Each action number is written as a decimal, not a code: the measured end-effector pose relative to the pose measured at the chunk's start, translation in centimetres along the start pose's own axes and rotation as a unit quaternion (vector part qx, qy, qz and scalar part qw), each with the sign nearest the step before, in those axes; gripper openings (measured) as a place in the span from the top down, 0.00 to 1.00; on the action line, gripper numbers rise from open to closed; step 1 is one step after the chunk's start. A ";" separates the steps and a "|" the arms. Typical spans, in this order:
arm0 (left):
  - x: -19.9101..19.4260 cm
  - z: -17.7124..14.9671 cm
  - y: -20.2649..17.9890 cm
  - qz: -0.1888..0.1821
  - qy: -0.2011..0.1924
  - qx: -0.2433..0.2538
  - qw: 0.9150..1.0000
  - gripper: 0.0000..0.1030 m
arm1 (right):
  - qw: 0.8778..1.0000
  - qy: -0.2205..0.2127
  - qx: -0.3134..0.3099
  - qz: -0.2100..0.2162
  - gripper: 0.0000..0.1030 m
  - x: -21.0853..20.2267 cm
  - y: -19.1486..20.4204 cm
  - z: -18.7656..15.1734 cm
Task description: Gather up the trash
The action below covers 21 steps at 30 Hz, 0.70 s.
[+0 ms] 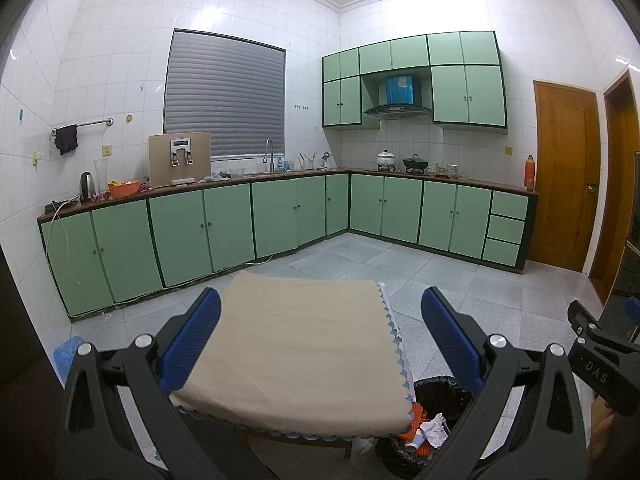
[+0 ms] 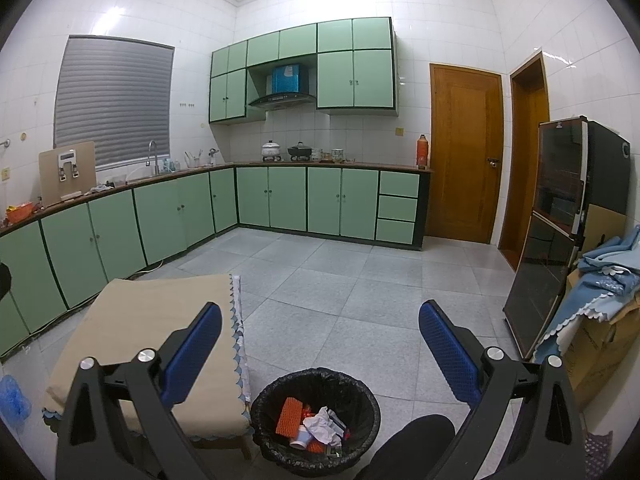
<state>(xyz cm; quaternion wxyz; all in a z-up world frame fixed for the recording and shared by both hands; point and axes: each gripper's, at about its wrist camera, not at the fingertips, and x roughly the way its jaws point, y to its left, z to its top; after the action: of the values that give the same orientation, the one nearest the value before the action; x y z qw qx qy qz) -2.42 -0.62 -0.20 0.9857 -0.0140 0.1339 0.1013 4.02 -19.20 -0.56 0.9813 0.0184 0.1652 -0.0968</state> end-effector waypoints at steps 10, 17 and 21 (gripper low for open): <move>-0.1 0.2 0.2 0.001 -0.001 0.001 1.000 0.06 | 1.000 0.000 -0.001 -0.001 0.06 0.1 0.1 -0.1; -0.2 0.3 0.2 0.002 -0.001 0.001 1.000 0.06 | 1.000 -0.001 -0.001 -0.001 0.06 0.0 0.1 -0.1; -0.1 0.4 0.1 0.001 -0.001 0.001 1.000 0.06 | 1.000 -0.002 -0.002 -0.001 0.06 0.0 0.0 -0.1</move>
<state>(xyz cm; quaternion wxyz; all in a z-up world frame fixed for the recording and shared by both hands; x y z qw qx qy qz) -2.48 -0.49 0.23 0.9858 -0.0126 0.1325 0.1023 4.03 -19.21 -0.65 0.9815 0.0157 0.1637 -0.0977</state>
